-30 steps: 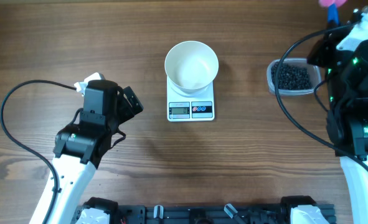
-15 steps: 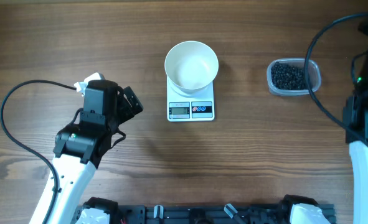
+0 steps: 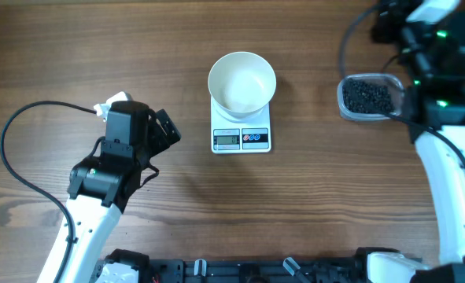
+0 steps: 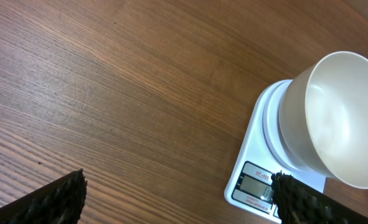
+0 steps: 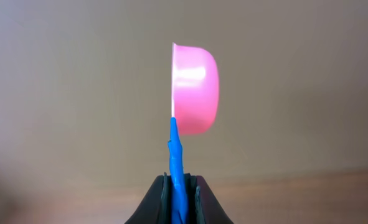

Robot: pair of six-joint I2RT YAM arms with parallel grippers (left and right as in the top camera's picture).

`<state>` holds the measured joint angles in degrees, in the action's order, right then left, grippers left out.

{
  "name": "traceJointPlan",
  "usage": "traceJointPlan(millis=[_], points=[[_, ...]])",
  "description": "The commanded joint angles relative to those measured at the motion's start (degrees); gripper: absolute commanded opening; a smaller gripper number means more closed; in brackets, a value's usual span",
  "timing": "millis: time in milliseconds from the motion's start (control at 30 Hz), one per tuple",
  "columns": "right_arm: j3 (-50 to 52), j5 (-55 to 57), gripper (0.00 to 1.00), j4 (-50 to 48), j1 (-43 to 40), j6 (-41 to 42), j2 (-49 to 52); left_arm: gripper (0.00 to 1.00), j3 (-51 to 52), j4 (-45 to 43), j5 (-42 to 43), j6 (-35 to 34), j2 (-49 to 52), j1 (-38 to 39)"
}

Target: Scoop item into bowl and weigh 150g on scale

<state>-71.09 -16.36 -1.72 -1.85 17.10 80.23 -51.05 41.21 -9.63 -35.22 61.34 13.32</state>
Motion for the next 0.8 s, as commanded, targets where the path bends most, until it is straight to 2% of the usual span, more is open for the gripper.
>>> traceJointPlan(millis=[0,67,200,333,600,767], points=[[-0.92,1.70,0.04,7.80,4.50,-14.75,3.91,1.00,0.04,0.02,-0.96,0.24,0.28,-0.37],[-0.92,1.99,0.04,12.24,5.86,-17.90,5.53,1.00,0.04,0.02,-0.94,0.24,0.28,-0.37],[-0.90,1.97,0.04,13.44,6.45,-20.59,7.65,1.00,0.04,0.02,-0.96,0.24,0.28,-0.37],[-0.90,-3.76,0.04,17.18,8.33,-26.36,11.32,1.00,0.04,0.02,-0.96,0.24,0.28,-0.37],[-0.90,-1.25,0.04,17.42,12.59,-29.09,17.99,1.00,0.04,0.02,-0.96,0.24,0.28,-0.37],[-0.90,-1.57,0.04,18.45,13.16,-29.05,18.36,1.00,0.04,0.02,-0.96,0.24,0.28,-0.37]])
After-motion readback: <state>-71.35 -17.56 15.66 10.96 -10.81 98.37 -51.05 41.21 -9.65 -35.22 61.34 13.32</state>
